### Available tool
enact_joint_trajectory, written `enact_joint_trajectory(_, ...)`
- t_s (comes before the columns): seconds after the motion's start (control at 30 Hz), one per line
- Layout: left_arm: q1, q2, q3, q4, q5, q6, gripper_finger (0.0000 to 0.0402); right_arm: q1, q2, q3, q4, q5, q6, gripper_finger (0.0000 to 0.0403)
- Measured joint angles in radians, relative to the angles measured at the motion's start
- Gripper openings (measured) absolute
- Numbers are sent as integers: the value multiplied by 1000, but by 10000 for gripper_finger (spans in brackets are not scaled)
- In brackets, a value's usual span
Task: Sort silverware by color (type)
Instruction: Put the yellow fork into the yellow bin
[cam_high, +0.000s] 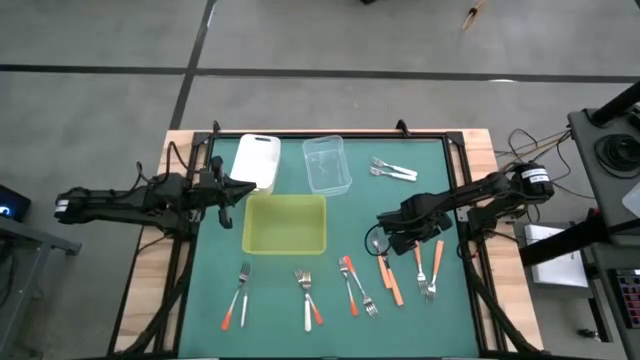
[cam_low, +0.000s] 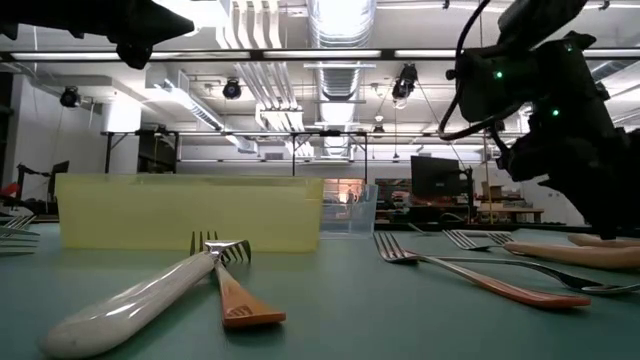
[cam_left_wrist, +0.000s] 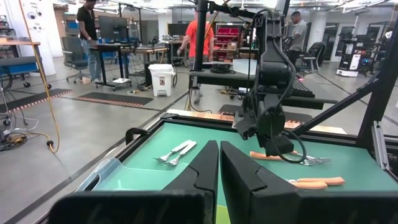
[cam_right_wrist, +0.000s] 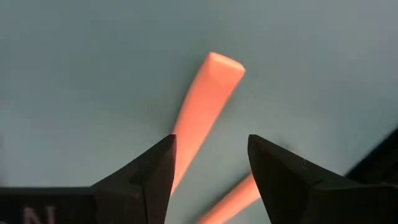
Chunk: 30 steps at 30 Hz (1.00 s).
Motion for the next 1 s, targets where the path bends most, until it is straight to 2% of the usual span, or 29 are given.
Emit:
enact_joint_trajectory(0.37, 0, 1, 0, 1, 0, 14, 0, 0, 6, -68, 176, 8, 21, 181)
enact_joint_trajectory(0.7, 0, 1, 0, 4, 0, 14, 0, 2, -1, -73, 219, 51, 122, 63)
enact_joint_trajectory(0.9, 0, 1, 0, 4, 0, 14, 0, 2, -1, -48, 240, 97, 147, 63)
enact_joint_trajectory(1.0, 0, 1, 0, 5, 0, 14, 0, -1, -8, -11, 250, 170, 122, 63)
